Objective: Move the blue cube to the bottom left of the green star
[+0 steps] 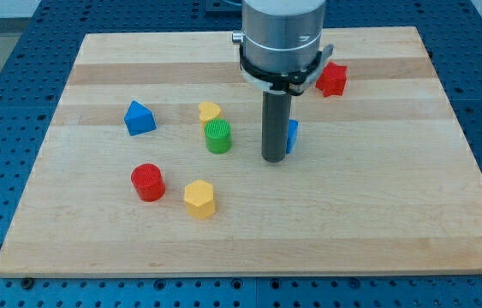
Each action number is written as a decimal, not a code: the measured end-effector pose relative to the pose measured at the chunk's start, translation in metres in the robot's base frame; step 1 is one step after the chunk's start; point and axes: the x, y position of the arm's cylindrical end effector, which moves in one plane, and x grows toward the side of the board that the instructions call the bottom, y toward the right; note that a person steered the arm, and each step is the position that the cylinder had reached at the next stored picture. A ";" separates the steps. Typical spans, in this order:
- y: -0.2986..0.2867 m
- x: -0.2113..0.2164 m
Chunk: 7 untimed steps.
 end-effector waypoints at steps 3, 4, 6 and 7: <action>0.025 -0.038; 0.010 -0.056; 0.004 -0.093; 0.003 -0.113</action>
